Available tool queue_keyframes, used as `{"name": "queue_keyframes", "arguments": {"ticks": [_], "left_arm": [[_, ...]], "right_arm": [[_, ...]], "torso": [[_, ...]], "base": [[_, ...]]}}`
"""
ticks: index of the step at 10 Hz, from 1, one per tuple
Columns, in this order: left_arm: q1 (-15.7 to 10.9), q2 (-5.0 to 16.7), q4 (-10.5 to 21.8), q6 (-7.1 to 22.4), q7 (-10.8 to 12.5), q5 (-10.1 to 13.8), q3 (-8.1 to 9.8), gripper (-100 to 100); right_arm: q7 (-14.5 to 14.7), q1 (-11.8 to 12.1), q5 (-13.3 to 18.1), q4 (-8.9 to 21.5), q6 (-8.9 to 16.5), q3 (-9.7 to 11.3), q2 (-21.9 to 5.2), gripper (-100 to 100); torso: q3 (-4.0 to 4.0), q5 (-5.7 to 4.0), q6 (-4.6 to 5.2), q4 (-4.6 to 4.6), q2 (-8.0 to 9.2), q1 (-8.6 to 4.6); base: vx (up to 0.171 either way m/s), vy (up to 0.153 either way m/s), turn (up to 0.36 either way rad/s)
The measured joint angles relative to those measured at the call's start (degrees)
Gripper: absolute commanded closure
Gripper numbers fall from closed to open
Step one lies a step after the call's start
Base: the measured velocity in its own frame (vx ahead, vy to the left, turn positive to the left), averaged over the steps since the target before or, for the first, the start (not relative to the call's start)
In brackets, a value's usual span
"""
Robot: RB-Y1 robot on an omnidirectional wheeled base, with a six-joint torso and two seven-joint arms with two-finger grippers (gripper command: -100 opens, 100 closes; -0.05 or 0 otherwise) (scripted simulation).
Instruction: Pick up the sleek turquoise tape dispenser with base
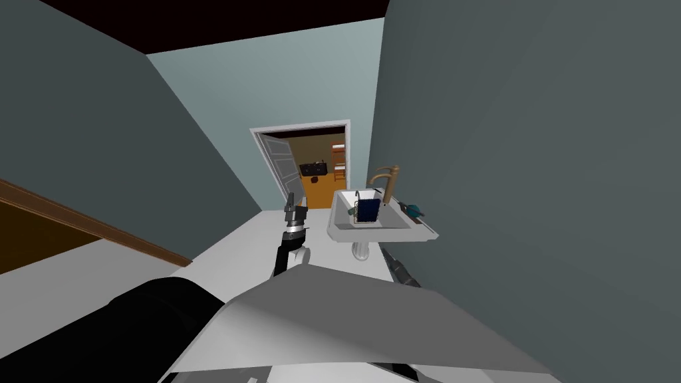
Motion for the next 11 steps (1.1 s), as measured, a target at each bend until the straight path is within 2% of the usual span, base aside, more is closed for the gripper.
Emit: {"name": "queue_keyframes", "arguments": {"ticks": [1, 2, 3, 5, 6, 7, 8, 9, 11], "left_arm": [[0.0, 0.0, 0.0, 0.0, 0.0, 0.0, 0.0, 0], [0.0, 0.0, 0.0, 0.0, 0.0, 0.0, 0.0, 0], [0.0, 0.0, 0.0, 0.0, 0.0, 0.0, 0.0, 0], [0.0, 0.0, 0.0, 0.0, 0.0, 0.0, 0.0, 0], [0.0, 0.0, 0.0, 0.0, 0.0, 0.0, 0.0, 0], [0.0, 0.0, 0.0, 0.0, 0.0, 0.0, 0.0, 0], [0.0, 0.0, 0.0, 0.0, 0.0, 0.0, 0.0, 0], [0.0, 0.0, 0.0, 0.0, 0.0, 0.0, 0.01, 0], [0.0, 0.0, 0.0, 0.0, 0.0, 0.0, 0.0, 0]], "right_arm": [[-0.3, 0.0, 0.6, 3.2, -0.8, 0.7, -1.8, -100], [-0.4, 0.5, 1.1, 3.5, -0.3, 1.4, -3.0, -100], [-0.3, 2.5, 1.9, 3.1, 0.6, 2.3, -5.1, -100], [-0.5, 1.6, 3.1, 6.3, 1.4, 4.2, -7.5, -100], [-0.4, 1.6, 3.6, 8.9, 0.9, 4.8, -8.1, -100], [-0.7, 2.9, 4.1, 8.8, 1.7, 5.5, -10.2, -100], [-0.8, 3.6, 4.4, 9.9, 1.5, 5.8, -11.7, -100], [-0.5, 4.0, 4.6, 11.1, 0.8, 5.8, -12.1, -100], [-0.8, 4.2, 5.3, 13.4, 0.7, 7.0, -14.8, -100]], "torso": [[-0.04, -0.02, 0.0, -0.01, -0.07, 0.02], [-0.04, -0.02, -0.02, -0.01, -0.07, -0.06], [-0.04, -0.03, 0.01, -0.02, -0.06, -0.07], [-0.05, -0.04, -0.02, -0.01, -0.09, -0.08], [-0.04, -0.04, -0.02, -0.01, -0.06, -0.12], [-0.03, -0.03, -0.01, -0.01, -0.06, -0.09], [-0.04, -0.03, -0.02, -0.01, -0.07, -0.09], [-0.02, -0.06, -0.03, 0.0, -0.03, -0.22], [-0.05, -0.05, -0.03, -0.01, -0.09, -0.18]], "base": [[0.025, 0.093, -0.06], [0.032, 0.091, -0.103], [0.019, 0.081, -0.069], [0.023, 0.089, -0.058], [0.023, 0.091, -0.067], [0.026, 0.093, -0.049], [0.007, 0.05, -0.006], [0.013, 0.068, -0.046], [0.023, 0.056, -0.019]]}}
